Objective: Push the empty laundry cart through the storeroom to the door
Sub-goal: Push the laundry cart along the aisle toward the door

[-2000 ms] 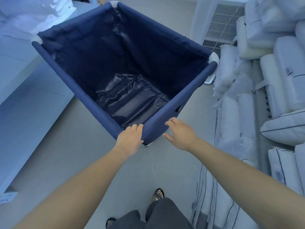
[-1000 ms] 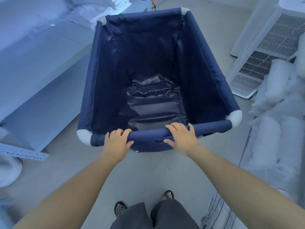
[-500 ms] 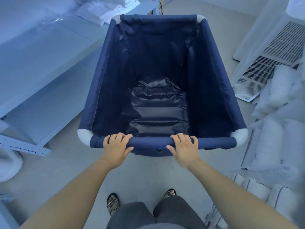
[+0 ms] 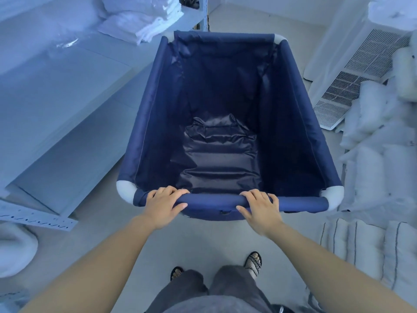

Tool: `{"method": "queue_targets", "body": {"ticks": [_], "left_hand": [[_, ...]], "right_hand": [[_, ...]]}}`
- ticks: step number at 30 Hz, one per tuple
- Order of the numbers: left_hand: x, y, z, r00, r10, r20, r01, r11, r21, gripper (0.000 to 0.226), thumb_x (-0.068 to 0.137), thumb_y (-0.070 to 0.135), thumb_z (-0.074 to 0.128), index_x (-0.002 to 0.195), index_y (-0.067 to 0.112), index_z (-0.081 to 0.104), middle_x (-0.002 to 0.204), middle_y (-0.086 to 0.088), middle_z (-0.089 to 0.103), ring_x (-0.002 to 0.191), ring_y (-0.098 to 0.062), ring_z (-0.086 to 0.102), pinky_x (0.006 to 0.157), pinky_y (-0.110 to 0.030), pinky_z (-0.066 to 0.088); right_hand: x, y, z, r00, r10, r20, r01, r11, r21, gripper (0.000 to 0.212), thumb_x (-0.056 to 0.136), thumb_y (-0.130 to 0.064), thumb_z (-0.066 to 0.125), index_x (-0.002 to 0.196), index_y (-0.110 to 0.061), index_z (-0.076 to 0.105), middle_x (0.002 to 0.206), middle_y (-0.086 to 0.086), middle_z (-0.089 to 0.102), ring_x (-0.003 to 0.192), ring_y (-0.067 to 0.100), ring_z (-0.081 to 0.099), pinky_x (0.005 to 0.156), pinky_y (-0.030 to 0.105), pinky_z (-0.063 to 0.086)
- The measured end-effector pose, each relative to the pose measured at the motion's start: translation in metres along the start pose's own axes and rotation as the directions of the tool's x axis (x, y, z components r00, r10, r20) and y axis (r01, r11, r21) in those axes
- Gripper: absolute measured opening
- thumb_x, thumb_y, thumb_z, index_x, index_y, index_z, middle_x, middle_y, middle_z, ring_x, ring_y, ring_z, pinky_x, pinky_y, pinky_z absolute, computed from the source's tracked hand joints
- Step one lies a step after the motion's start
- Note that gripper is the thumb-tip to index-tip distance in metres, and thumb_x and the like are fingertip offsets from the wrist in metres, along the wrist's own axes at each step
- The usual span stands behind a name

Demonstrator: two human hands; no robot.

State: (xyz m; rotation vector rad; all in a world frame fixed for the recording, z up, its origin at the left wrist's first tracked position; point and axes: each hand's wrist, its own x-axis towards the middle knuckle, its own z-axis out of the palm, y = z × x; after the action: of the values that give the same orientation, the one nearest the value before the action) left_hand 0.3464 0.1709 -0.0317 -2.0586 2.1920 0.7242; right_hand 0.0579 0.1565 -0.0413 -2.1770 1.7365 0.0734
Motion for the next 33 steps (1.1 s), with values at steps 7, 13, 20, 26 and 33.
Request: {"method": "queue_targets", "body": {"ticks": [7,13,20,26,33], "left_hand": [[-0.026,-0.051,-0.005,0.998,0.054,0.018,-0.054,0.997,0.047,0.037,0.097,0.044,0.037,0.134,0.041,0.037,0.124,0.008,0.047,0.123,-0.018,0.039,0.108,-0.037,0.020],[-0.035,-0.087,-0.013,0.996,0.085,0.019,-0.087,0.984,0.153,0.038,0.097,0.046,0.034,0.135,0.039,0.036,0.129,0.008,0.044,0.123,-0.020,0.039,0.107,-0.037,0.023],[-0.022,-0.116,-0.026,0.995,0.090,0.031,-0.094,0.977,0.193,0.039,0.097,0.046,0.033,0.136,0.040,0.033,0.132,0.006,0.041,0.125,-0.020,0.037,0.109,-0.036,0.022],[0.003,-0.129,-0.039,0.994,0.100,0.042,-0.106,0.977,0.185,0.039,0.098,0.045,0.033,0.136,0.039,0.034,0.133,0.005,0.040,0.128,-0.020,0.035,0.111,-0.036,0.018],[0.049,-0.153,-0.062,0.990,0.118,0.073,-0.128,0.979,0.158,0.037,0.096,0.046,0.036,0.133,0.041,0.036,0.128,0.007,0.044,0.125,-0.019,0.037,0.109,-0.035,0.018]], "right_hand": [[-0.015,-0.048,0.017,0.997,0.003,0.078,0.006,0.993,-0.115,0.050,0.092,-0.060,0.029,0.127,-0.027,0.041,0.121,-0.008,0.049,0.112,0.017,0.045,0.096,0.037,0.026],[-0.021,-0.088,0.026,0.993,0.007,0.117,0.019,0.976,-0.217,0.051,0.092,-0.061,0.024,0.123,-0.024,0.041,0.116,-0.005,0.049,0.104,0.019,0.047,0.086,0.036,0.030],[-0.006,-0.116,0.034,0.995,0.024,0.093,0.000,0.968,-0.249,0.051,0.092,-0.060,0.022,0.123,-0.024,0.040,0.117,-0.004,0.048,0.102,0.021,0.048,0.083,0.036,0.032],[0.019,-0.122,0.035,0.997,0.033,0.067,-0.015,0.966,-0.258,0.050,0.092,-0.060,0.021,0.122,-0.025,0.041,0.115,-0.006,0.049,0.099,0.019,0.049,0.081,0.035,0.030],[0.060,-0.135,0.031,0.997,0.067,0.026,-0.059,0.970,-0.237,0.051,0.091,-0.062,0.023,0.120,-0.026,0.043,0.113,-0.007,0.051,0.098,0.018,0.050,0.081,0.034,0.032]]}}
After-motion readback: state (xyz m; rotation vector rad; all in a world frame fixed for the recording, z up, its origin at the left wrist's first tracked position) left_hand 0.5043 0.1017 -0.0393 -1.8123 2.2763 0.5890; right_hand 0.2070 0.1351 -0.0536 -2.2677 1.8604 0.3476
